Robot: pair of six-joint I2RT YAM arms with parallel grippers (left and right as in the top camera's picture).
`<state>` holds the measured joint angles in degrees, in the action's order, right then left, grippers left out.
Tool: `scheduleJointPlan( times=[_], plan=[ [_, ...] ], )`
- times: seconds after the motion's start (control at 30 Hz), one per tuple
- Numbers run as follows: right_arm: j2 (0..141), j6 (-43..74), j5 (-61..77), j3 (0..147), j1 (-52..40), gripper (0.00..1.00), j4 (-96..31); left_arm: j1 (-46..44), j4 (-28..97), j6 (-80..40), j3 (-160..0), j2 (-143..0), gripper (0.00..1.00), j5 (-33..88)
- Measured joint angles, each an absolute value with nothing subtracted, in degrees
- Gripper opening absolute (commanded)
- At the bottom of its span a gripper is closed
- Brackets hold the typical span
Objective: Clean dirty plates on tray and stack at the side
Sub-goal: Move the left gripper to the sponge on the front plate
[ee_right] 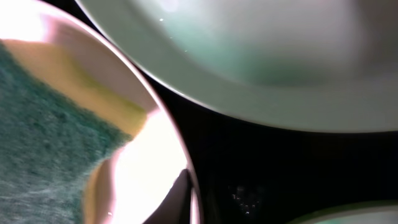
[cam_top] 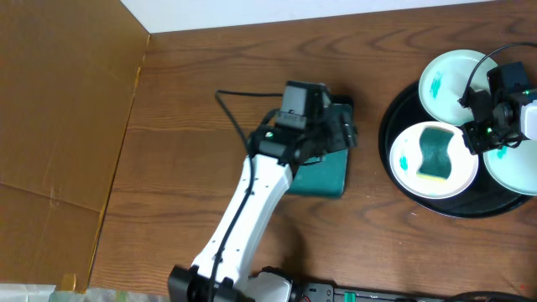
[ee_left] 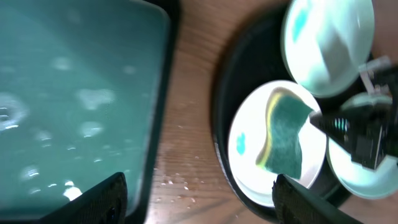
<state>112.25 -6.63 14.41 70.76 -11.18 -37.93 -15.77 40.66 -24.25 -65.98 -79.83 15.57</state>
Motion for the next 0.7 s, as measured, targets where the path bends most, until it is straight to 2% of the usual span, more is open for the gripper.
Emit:
scheduleJointPlan(
  times=[0.27, 0.57, 0.7],
  plan=[
    [112.2, -6.7, 15.3, 70.8, -11.2, 0.01, -38.0, -23.6, 33.7, -22.2, -66.0, -88.9, 0.75, 21.8],
    [112.2, -6.7, 15.4, 70.8, -11.2, 0.01, -38.0, -32.3, 23.8, -22.0, -66.0, -96.1, 0.75, 23.3],
    [112.2, -6.7, 15.4, 70.8, -11.2, 0.01, -38.0, -35.1, 19.7, -22.1, -66.0, -99.5, 0.69, 23.6]
  ],
)
